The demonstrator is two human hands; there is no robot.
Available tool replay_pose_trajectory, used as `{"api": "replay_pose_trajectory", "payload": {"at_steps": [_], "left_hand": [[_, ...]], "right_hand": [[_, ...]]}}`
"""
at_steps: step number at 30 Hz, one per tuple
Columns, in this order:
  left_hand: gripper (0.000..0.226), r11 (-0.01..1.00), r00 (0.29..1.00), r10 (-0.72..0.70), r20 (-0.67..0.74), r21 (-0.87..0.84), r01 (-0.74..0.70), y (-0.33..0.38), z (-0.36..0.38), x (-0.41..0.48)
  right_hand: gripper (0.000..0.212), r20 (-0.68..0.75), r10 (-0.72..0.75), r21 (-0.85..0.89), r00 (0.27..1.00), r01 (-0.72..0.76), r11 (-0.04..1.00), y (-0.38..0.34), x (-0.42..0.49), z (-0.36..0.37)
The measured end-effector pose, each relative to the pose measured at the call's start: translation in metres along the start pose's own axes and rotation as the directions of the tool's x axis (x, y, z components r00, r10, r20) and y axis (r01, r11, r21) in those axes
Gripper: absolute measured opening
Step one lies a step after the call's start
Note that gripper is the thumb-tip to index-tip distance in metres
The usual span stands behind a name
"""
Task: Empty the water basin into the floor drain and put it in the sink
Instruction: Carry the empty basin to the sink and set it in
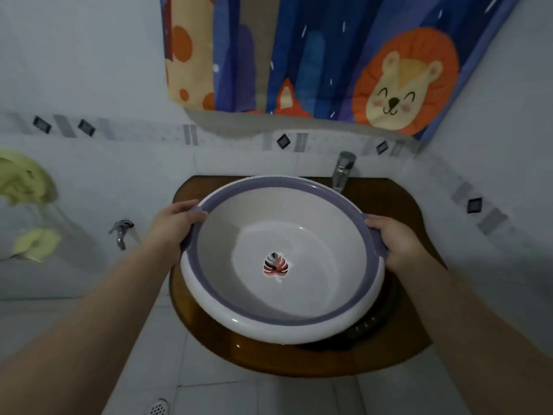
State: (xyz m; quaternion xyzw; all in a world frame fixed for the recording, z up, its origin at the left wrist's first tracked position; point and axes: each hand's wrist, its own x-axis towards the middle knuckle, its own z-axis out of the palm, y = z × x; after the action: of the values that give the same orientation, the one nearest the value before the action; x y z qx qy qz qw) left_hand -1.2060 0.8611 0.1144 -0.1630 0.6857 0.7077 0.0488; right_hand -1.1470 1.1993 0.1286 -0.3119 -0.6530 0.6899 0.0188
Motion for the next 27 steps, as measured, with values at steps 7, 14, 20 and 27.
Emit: {"api": "replay_pose_trajectory", "payload": {"at_steps": [7,14,20,27], "left_hand": [[0.034,0.992,0.995,-0.091,-0.051,0.088,0.095,-0.03,0.037,0.015],[0.033,0.968,0.992,-0.123,0.032,0.226,0.112,-0.051,0.071,0.06],[0.044,0.876,0.991,-0.041,0.127,0.481,-0.025,-0.064,0.088,0.092],[0.047,0.536,0.955,-0.011,0.297,0.807,-0.245,-0.078,0.096,0.1]], "right_hand": [[0.042,0.02,0.113,-0.281,0.993,-0.103,0.954,0.016,0.06,-0.023],[0.032,-0.13,0.175,-0.449,0.976,-0.216,0.867,0.036,0.102,-0.031],[0.037,-0.147,0.093,-0.553,0.985,-0.16,0.818,0.042,0.129,-0.034],[0.037,-0.113,-0.049,-0.778,0.992,-0.057,0.625,0.05,0.152,-0.027]]}}
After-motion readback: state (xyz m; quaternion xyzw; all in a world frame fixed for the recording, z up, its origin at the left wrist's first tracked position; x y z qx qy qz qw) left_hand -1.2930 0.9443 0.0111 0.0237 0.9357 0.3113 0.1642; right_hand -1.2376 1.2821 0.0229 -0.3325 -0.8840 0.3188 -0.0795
